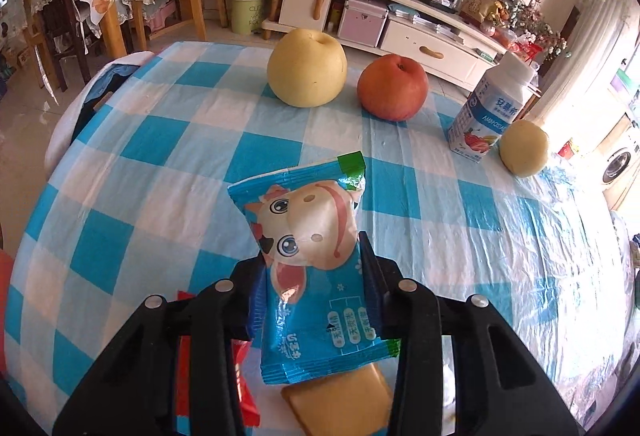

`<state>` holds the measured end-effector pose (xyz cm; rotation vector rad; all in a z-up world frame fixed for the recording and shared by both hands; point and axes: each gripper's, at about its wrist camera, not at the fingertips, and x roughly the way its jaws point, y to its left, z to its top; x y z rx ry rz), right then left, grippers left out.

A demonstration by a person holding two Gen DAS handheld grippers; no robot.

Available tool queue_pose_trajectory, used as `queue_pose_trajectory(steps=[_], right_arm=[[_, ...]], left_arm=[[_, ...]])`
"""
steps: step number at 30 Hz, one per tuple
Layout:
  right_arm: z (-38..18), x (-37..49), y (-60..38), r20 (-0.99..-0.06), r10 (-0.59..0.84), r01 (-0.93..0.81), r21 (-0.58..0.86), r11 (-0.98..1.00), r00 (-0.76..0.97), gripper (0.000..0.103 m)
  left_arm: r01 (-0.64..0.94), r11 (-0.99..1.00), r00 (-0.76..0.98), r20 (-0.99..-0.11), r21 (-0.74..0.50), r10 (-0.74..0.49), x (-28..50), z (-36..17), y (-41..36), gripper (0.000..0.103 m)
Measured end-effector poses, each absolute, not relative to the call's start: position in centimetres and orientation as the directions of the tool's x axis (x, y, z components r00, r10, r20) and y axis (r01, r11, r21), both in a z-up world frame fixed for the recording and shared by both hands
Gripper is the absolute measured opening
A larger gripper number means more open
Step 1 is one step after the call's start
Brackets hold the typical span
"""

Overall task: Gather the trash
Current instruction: 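Lift the wipes pack with the left tool while the right tool grasps the white MAGIC bottle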

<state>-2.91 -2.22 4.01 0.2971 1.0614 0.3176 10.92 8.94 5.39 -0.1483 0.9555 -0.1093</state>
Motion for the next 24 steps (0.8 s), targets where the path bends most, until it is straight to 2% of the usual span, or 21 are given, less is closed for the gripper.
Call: queue_pose_trajectory(steps=[5,7,11,20,24], right_arm=[[3.4,-2.0,-1.3,-0.789,0.403,-0.108,0.401,0.91,0.464,0.094],[3.2,-1.7,-0.8,-0.787,0.401,-0.111,0.398,0.911,0.468,0.086],[2.7,-1.3,-0.1,-0.788,0.401,-0.118,0.394,0.912,0.467,0.086],[2.3,-0.8,1.8,-0.786,0.385,-0.166,0.35,0.922,0.484,0.085],[2.2,-0.7,2.5,-0.797,0.336,-0.176,0.286,0.942,0.502,0.078]], left_arm=[[0.038,0.979,0.601,-0.778,-0.202,-0.184,7.5,6.8,11.1,0.041],[0.03,0.975,0.609,-0.769,-0.222,-0.193,5.9,7.1,12.1,0.041],[0.008,0.968,0.609,-0.766,-0.25,-0.203,3.5,7.0,14.3,0.041],[-0.022,0.972,0.636,-0.754,-0.232,-0.166,-1.1,7.7,18.3,0.041],[-0.032,0.976,0.641,-0.754,-0.216,-0.145,-2.6,7.7,19.8,0.041]])
